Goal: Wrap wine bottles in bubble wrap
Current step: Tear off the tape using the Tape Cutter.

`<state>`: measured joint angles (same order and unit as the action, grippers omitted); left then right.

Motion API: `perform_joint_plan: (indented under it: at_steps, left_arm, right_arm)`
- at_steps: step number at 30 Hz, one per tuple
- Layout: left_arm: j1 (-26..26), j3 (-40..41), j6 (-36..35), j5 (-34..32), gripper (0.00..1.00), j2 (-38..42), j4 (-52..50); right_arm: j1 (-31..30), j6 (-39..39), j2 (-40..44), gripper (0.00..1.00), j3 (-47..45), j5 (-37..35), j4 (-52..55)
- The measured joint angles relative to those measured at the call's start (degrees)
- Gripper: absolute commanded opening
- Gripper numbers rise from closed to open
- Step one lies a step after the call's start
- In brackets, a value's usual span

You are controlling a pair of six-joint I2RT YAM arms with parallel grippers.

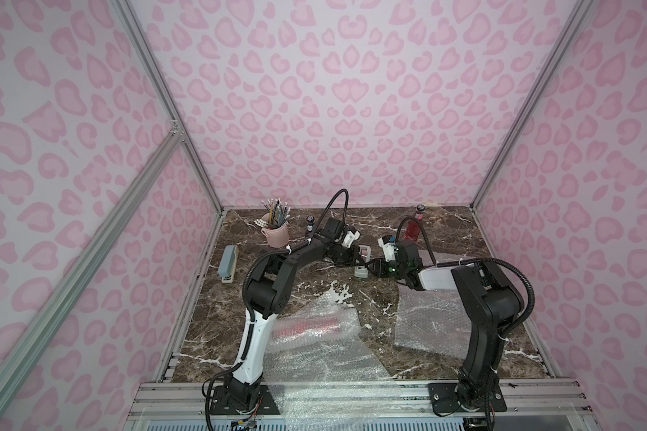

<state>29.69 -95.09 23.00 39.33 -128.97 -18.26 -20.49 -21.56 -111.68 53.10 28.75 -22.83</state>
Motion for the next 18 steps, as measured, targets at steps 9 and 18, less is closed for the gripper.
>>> perform_joint_plan:
  at_steps: [9,18]
  left_arm:
    - [0.4,0.1,-0.2,0.4,0.03,3.9,-3.2]
    - [1.0,4.7,-1.0,0.0,0.03,7.0,-8.5]
  right_arm:
    - [-0.1,-1.2,-1.2,0.40,-0.6,0.4,-3.5]
    - [0.0,-1.4,-1.9,0.40,-0.9,0.8,-5.7]
